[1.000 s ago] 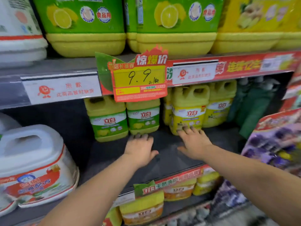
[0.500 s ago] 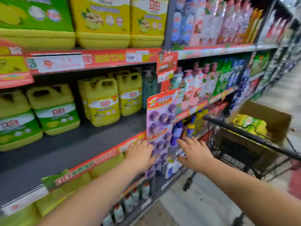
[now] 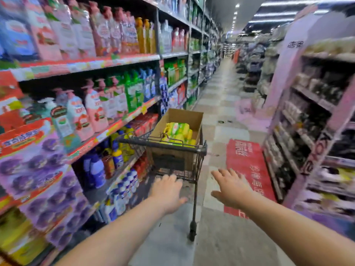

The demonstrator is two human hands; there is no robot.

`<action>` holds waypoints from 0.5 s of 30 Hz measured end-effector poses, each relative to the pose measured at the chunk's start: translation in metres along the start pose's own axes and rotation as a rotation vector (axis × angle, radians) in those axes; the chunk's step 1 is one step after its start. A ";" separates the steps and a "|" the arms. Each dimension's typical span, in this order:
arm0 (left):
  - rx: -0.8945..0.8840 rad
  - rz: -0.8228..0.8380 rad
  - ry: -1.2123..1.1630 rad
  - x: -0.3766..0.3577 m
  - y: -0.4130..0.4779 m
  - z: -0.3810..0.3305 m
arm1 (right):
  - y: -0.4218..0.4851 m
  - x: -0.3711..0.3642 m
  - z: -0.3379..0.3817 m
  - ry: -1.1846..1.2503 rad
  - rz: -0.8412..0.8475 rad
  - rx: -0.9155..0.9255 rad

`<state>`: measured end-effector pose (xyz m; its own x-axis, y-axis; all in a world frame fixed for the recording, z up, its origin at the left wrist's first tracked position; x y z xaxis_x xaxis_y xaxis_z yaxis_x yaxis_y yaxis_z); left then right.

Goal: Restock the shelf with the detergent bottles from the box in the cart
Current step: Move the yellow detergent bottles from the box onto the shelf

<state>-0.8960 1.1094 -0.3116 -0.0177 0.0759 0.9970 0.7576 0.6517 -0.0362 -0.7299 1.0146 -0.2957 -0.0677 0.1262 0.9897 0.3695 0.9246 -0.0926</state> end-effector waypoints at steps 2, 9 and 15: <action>-0.042 0.001 0.010 0.000 0.023 -0.023 | 0.000 -0.007 -0.025 0.009 0.018 -0.051; -0.160 0.062 -0.014 -0.019 0.126 -0.087 | 0.035 -0.026 -0.112 0.005 0.060 -0.165; -0.226 0.050 -0.050 -0.024 0.247 -0.111 | 0.112 -0.026 -0.177 -0.016 0.076 -0.216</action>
<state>-0.6363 1.1851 -0.3365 -0.0041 0.1447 0.9895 0.8850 0.4611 -0.0637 -0.5225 1.0516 -0.3126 -0.0458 0.1997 0.9788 0.5641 0.8138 -0.1397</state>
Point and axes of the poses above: each hand's wrist, its own y-axis towards the middle knuckle, its own x-axis out of the back of the hand, z = x × y, the point moved 3 cm from there along y, towards the middle knuckle, and after that the axes turned 7 degrees about -y, right-handed, at the moved point
